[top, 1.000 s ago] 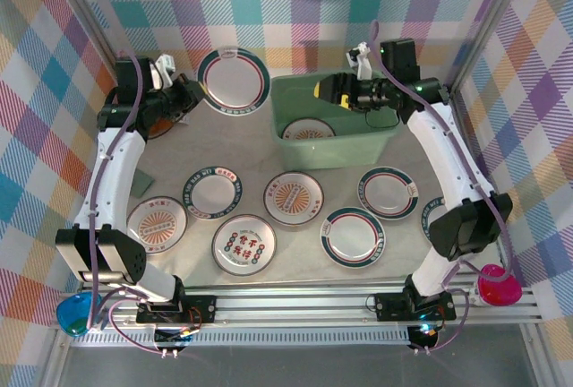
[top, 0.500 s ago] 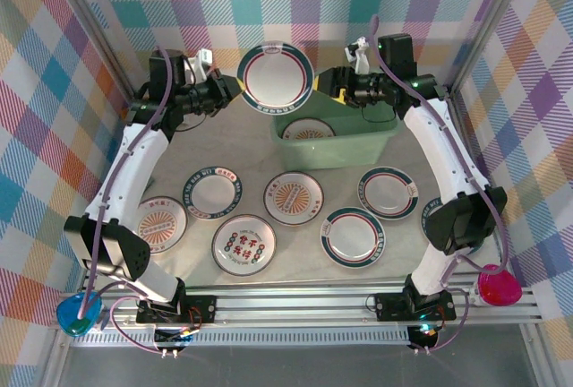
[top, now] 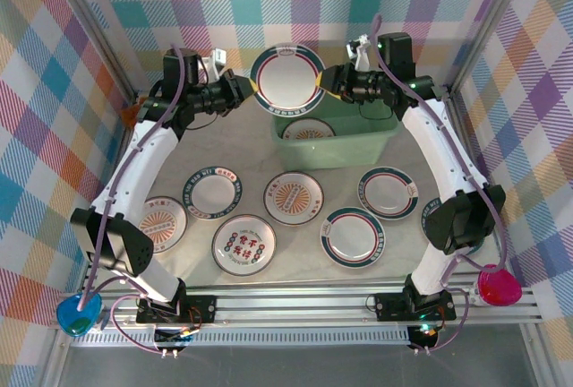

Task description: Place the plates into the plastic bin on the countertop

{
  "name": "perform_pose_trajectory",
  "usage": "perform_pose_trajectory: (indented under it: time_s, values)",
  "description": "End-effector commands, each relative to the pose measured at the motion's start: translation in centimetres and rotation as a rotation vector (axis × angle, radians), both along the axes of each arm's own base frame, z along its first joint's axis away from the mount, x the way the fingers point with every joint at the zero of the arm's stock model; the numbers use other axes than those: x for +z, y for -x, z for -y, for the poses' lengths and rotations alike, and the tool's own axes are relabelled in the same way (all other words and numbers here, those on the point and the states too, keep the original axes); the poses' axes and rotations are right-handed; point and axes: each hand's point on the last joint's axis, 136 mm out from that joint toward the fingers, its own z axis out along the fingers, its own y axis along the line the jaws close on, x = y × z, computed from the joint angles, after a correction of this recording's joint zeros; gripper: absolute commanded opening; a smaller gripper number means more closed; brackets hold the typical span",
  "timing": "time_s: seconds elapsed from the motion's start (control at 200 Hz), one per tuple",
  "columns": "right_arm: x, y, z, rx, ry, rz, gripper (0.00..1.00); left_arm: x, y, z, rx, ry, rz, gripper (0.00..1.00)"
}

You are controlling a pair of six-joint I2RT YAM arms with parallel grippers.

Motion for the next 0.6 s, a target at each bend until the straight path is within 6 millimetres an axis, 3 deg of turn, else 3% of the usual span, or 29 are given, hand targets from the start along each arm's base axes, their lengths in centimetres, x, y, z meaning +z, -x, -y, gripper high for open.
perform_pose_trajectory:
  time_s: [0.0,0.25,0.35,0.46,0.595]
  values:
    - [-0.3,-0.2,-0.7,0.017,-0.023,-0.01,0.29,3.6,0.1,0.8,-0.028,0.041,0.107,0.0]
    - [-0.8,-0.2,-0.4,-0.001,-0.01,-0.028,0.12,3.0,0.2,1.1,-0.034,0.012,0.105,0.0]
    - [-0.8,-0.3,-0.1,-0.026,-0.003,-0.025,0.06,2.6,0.3,1.0,-0.031,-0.01,0.099,0.17]
    - [-0.7,-0.5,0.1,-0.051,-0.008,-0.023,0.02,2.5,0.3,0.5,-0.016,-0.045,0.108,0.42]
    - [-0.5,-1.2,0.5,-0.076,-0.027,-0.025,0.0,2.7,0.1,0.0,0.001,-0.083,0.123,0.59]
